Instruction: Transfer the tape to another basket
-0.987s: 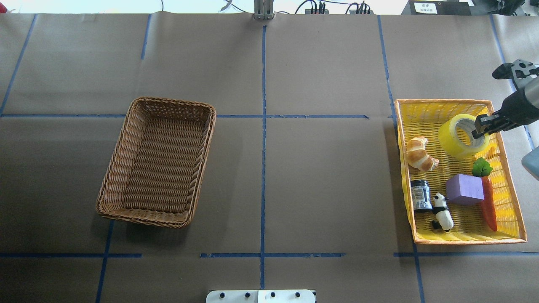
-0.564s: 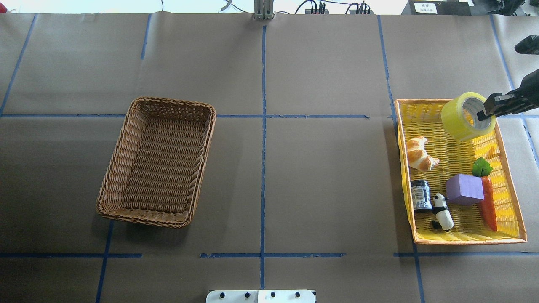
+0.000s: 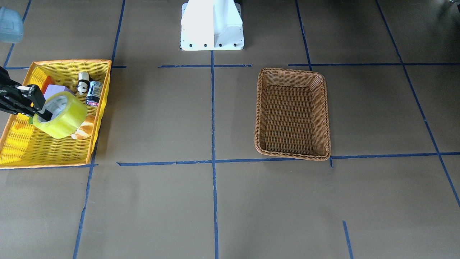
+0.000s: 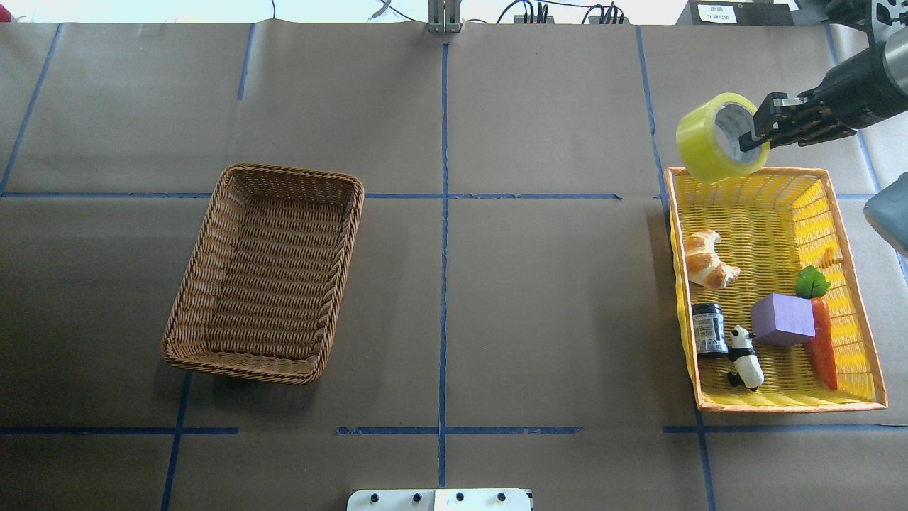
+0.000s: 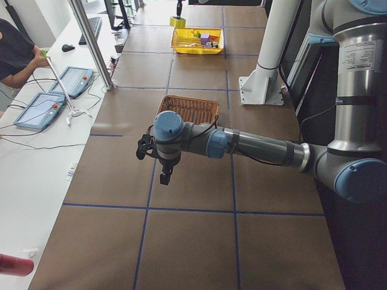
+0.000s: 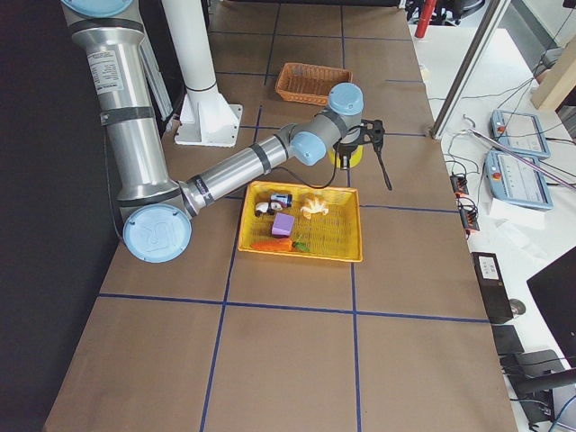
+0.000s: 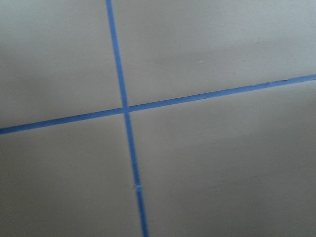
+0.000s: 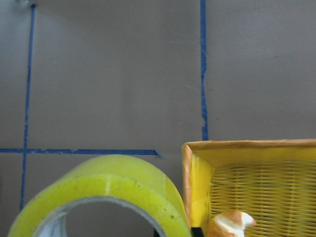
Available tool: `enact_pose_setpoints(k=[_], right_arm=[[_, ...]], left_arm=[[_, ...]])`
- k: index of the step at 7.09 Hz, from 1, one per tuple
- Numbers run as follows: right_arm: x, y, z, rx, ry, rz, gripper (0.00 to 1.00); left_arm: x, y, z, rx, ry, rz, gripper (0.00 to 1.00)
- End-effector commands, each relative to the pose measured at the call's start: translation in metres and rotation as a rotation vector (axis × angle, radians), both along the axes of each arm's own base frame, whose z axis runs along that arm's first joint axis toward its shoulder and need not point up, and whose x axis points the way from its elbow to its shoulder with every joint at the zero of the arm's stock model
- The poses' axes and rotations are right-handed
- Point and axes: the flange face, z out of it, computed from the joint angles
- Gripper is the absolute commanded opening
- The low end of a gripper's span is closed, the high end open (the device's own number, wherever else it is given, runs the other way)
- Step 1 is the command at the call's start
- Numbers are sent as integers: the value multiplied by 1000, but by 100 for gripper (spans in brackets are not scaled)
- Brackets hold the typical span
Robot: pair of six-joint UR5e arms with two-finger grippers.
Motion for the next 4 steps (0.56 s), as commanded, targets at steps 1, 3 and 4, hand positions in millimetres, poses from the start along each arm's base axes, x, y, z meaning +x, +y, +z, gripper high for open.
enact_pose_setpoints(k=[1,3,4], right_arm=[[-40,11,-9,-20,-179,71,0],[-84,44,-27,-78,-365,159,1],[-101,60,-34,-111,-464,196,1]], left_arm=[[89,7,-59,-68,104,-41,100],[143,16,-90,-123,258,-118,100],[161,18,-118,-164,347,-151,100]])
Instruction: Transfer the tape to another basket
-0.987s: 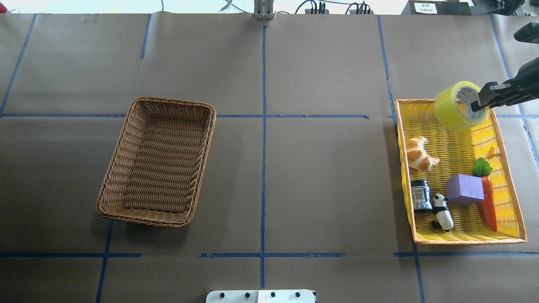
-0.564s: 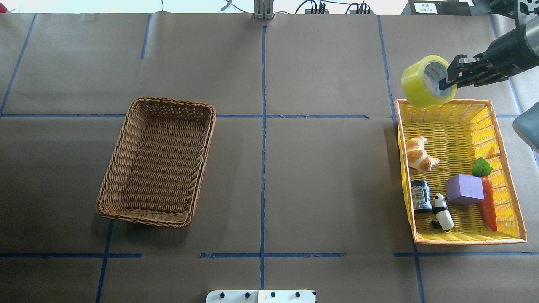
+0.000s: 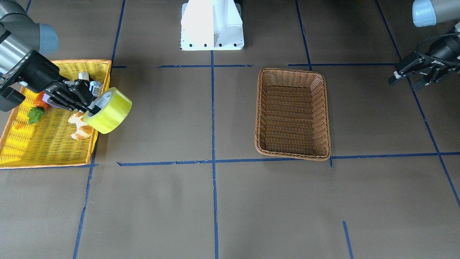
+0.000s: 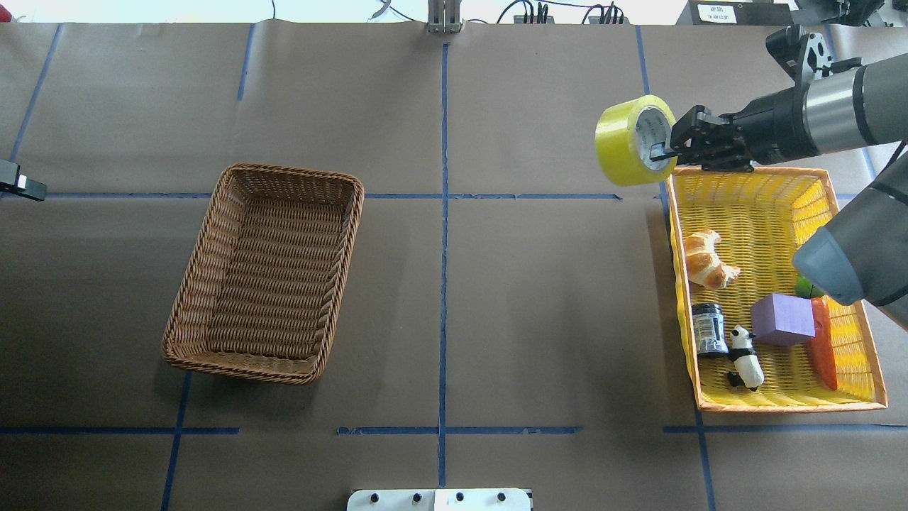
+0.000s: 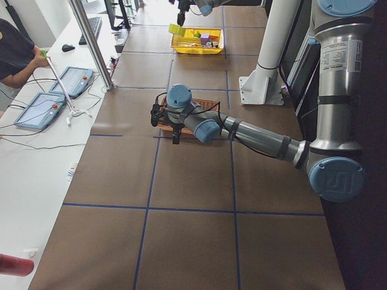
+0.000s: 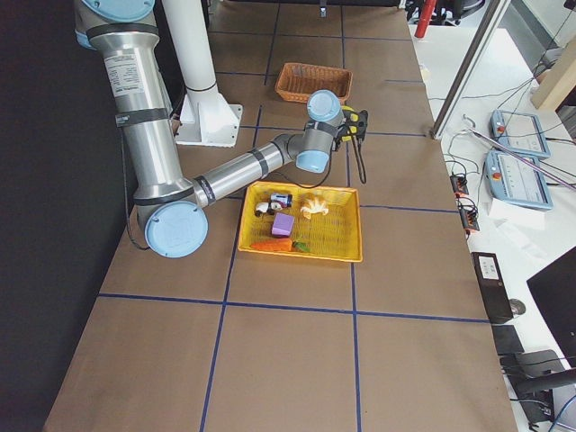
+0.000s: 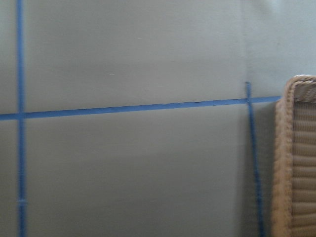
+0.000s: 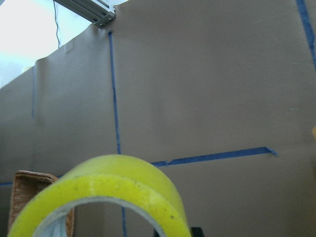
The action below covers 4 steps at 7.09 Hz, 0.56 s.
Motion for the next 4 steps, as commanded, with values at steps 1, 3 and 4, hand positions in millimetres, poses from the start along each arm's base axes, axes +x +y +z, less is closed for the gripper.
enact_pose_setpoints(k=[1,3,4], right_arm=[[-35,39,-9,-45,-233,75,1],[-54,74,-10,-43,-396,93,1],[-58,86,-15,-39,-473,87,1]], left_arm=[[36,9,-51,-79,187,-56,100],[42,24,-66,-148,346,-83,100],[39,31,-65,-164,431,-86,100]])
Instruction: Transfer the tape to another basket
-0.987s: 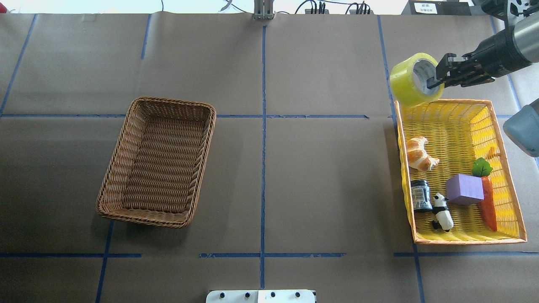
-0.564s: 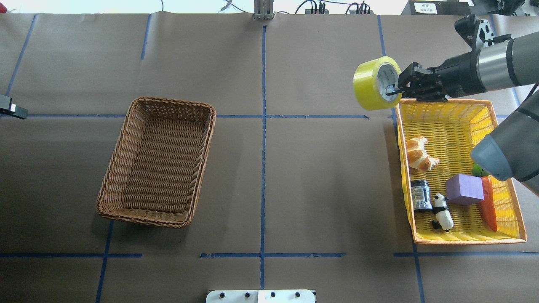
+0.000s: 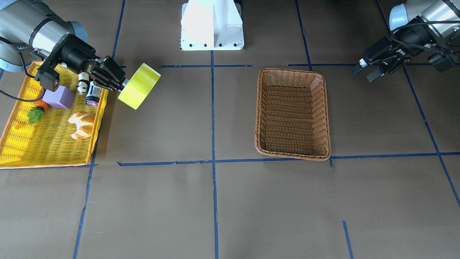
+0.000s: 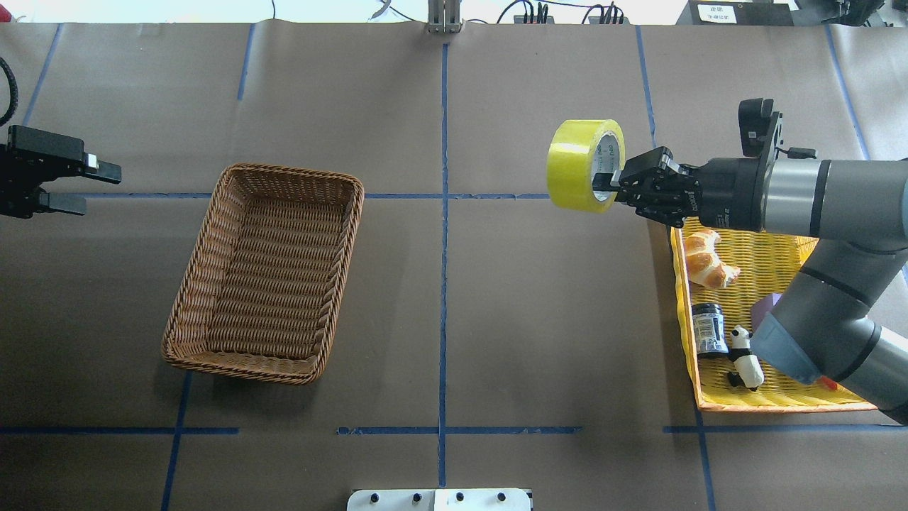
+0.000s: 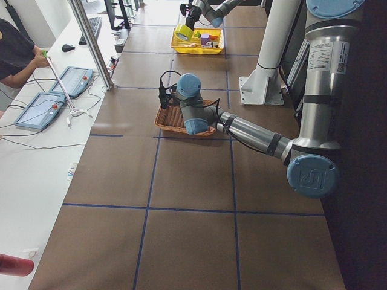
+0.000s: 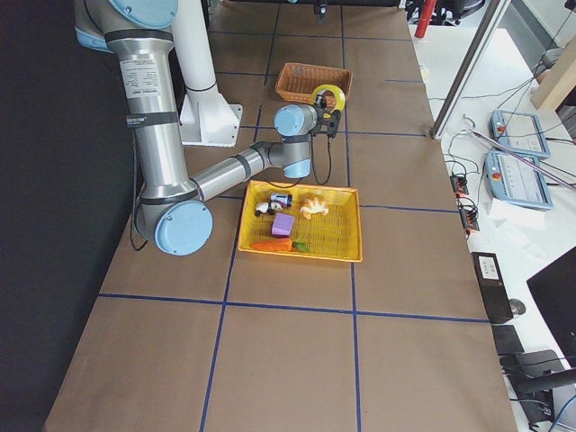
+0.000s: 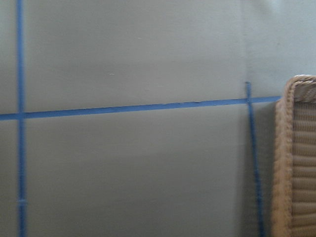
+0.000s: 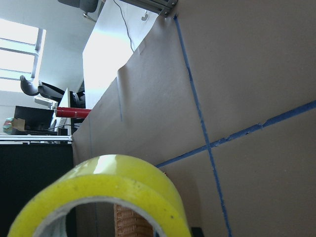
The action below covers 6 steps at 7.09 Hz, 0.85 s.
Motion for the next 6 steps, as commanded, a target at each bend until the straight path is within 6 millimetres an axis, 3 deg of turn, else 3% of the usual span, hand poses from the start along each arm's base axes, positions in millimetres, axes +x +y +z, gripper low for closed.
enact_pose_setpoints(k=[1,4,6], right_arm=[[-13,32,-10,30,-176,-6,1],[-25,62,-19,84,-305,-73,1],[-37,82,-30,120,-364,-127,1]], left_arm=[[3,19,-1,-52,188,-13,100],[44,48,-29,-123,458,-11,100],[63,53,-76,-221,713,0,100]])
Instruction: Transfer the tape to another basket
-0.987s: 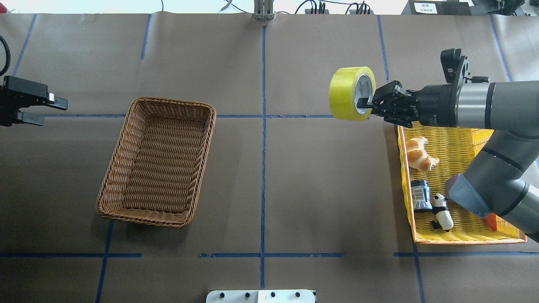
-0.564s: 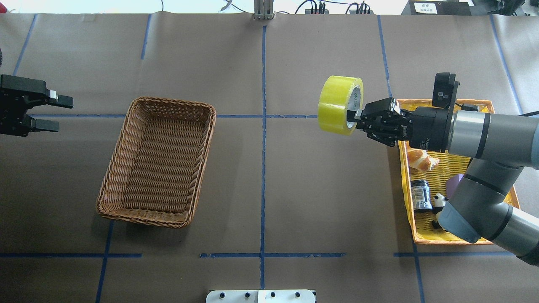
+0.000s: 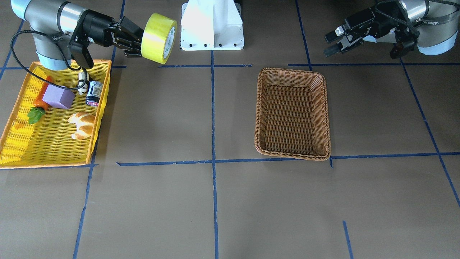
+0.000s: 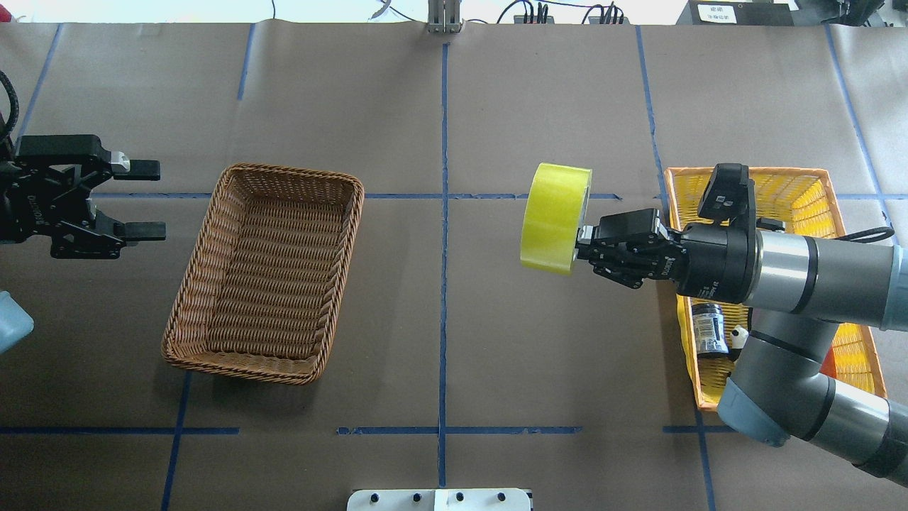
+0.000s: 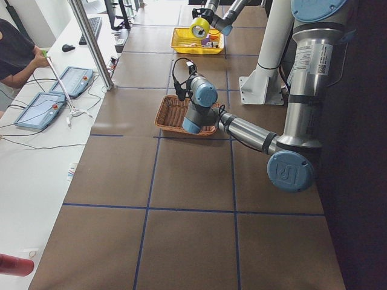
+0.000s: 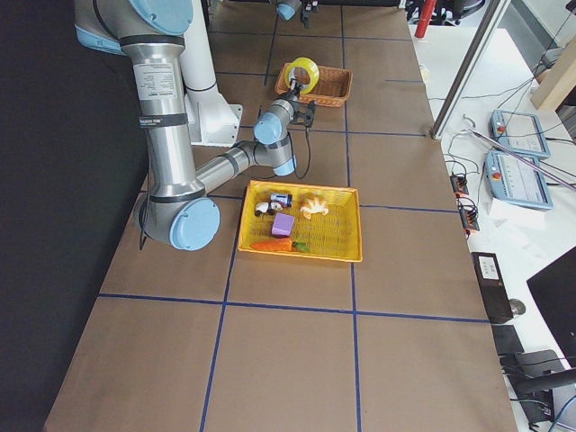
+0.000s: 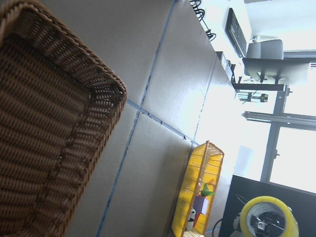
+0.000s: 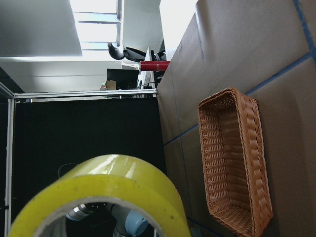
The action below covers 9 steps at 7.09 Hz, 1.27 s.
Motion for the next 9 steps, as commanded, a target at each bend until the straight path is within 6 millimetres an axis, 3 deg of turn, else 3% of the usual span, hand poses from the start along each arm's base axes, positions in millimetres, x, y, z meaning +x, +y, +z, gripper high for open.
enact_pose_setpoints(k=[1,2,5,7,8,9], right_arm=[[-29,27,-26,54,-62,-90,1],[-44,41,-41,95,-74,-151,1],[-67,68,-47,109,-72,-235,2],[-70,70,-53,116,-83,-238,2],[-72,72,-53,114,-83,-243,2],[-74,73,-58,117,-93,-244,2]], left_arm=[[38,14,-51,-28,188,80,100],[57,22,-66,-9,210,125,100],[93,41,-89,-22,285,159,100],[124,62,-113,-37,348,201,100],[151,82,-122,-61,372,243,100],[158,89,-125,-68,382,257,100]])
